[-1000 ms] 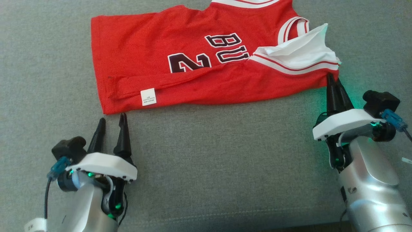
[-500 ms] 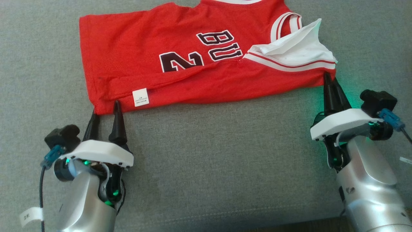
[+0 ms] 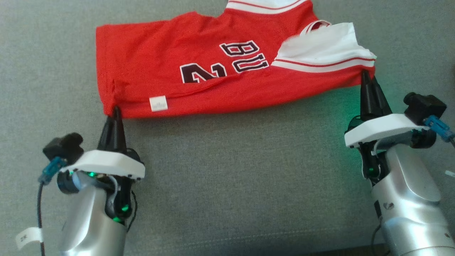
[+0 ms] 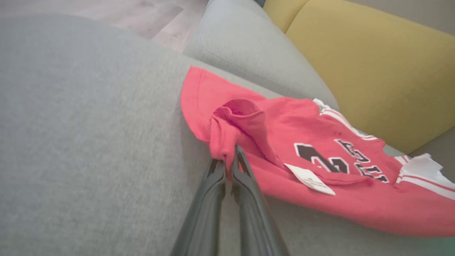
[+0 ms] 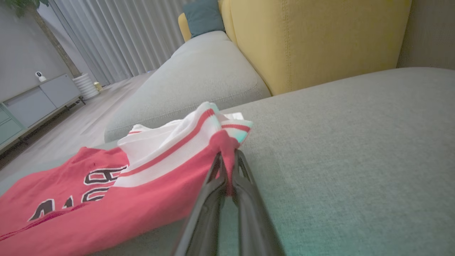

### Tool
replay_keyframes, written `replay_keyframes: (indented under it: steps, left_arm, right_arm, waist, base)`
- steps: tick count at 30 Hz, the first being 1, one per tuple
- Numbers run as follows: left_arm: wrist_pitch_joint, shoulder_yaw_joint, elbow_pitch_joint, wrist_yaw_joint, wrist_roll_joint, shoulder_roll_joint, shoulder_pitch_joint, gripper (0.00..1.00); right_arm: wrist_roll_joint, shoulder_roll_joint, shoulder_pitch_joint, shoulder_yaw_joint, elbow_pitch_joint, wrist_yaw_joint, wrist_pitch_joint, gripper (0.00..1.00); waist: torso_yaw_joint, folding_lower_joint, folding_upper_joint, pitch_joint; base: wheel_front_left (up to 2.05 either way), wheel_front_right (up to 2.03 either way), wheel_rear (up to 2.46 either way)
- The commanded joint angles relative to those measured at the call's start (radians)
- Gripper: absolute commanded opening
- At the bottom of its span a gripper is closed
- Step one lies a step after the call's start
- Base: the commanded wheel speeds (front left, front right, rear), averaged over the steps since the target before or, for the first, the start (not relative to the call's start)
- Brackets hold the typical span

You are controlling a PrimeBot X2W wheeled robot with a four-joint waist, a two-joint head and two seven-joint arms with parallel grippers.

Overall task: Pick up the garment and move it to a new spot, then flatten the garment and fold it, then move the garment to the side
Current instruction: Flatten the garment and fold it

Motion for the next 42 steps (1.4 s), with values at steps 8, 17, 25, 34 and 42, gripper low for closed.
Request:
replay_keyframes:
  steps: [8, 17, 25, 34, 42]
  left_arm:
    - [-0.005, 0.089, -0.098, -0.007, 0.051, 0.016, -0.030, 0.00]
    - [-0.005, 0.037, -0.028, 0.048, -0.003, 0.016, 0.162, 0.00]
    - [-0.005, -0.041, -0.010, 0.100, -0.049, 0.016, 0.315, 0.00]
    - [-0.005, -0.054, -0.063, 0.140, 0.050, 0.016, 0.242, 1.00]
    - [-0.005, -0.046, -0.002, 0.108, 0.155, 0.039, 0.042, 1.00]
  right_arm:
    - [0.029, -0.031, -0.053, 0.059, -0.019, -0.001, -0.003, 0.00]
    - [0.118, -0.072, 0.102, 0.136, 0.000, -0.001, 0.054, 0.00]
    - [0.172, -0.100, 0.308, 0.159, -0.066, -0.001, 0.116, 0.00]
    - [0.119, -0.086, 0.290, 0.101, -0.111, -0.001, 0.092, 1.00]
    - [0.028, -0.065, 0.161, 0.066, -0.140, -0.001, 0.093, 1.00]
  waist:
    - [0.014, 0.0000, 0.0000, -0.134]
    - [0.030, 0.0000, 0.0000, -0.277]
    - [0.044, 0.0000, 0.0000, -0.275]
    - [0.051, 0.0000, 0.0000, -0.202]
    - [0.059, 0.0000, 0.0000, -0.118]
  base:
    - [0.00, 0.00, 0.00]
    - [0.00, 0.00, 0.00]
    - [0.00, 0.00, 0.00]
    - [0.00, 0.00, 0.00]
    - [0.00, 0.00, 0.00]
